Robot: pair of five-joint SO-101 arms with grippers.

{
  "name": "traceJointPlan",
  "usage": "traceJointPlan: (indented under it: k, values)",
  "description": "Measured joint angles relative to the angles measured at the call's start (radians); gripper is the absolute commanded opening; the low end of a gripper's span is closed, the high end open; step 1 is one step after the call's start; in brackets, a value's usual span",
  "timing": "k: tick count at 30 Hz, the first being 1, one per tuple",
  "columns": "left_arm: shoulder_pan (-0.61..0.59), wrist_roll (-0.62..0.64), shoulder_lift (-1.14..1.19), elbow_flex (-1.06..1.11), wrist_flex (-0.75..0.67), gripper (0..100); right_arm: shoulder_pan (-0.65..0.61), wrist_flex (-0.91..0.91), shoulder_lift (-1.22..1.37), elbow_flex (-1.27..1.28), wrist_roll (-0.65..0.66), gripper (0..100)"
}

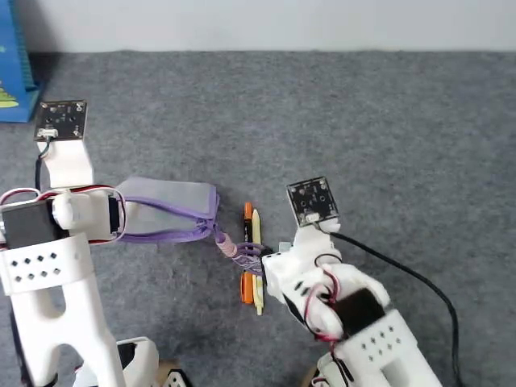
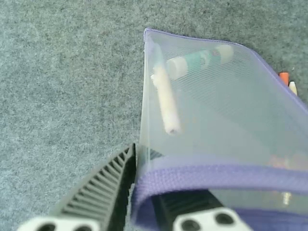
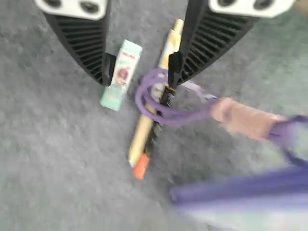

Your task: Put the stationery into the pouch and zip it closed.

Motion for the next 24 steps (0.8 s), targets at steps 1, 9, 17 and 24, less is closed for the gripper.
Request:
traceJointPlan:
  k: [1, 9, 17, 24]
  values:
    - [0.0, 0.0, 0.0, 0.0, 0.0, 1, 0.014, -0.008, 0.034, 0.0, -0.002, 18.7]
    - [0.0, 0.0, 0.0, 0.0, 0.0, 1, 0.091, -0.101, 0.43, -0.06, -0.005, 18.7]
    - [0.0, 0.0, 0.0, 0.0, 0.0, 1, 0.109, -0.218, 0.741, -0.167, -0.005, 18.7]
    - [0.0, 0.0, 0.0, 0.0, 0.0, 1, 0.109, -0.222, 0.928, -0.288, -0.005, 18.7]
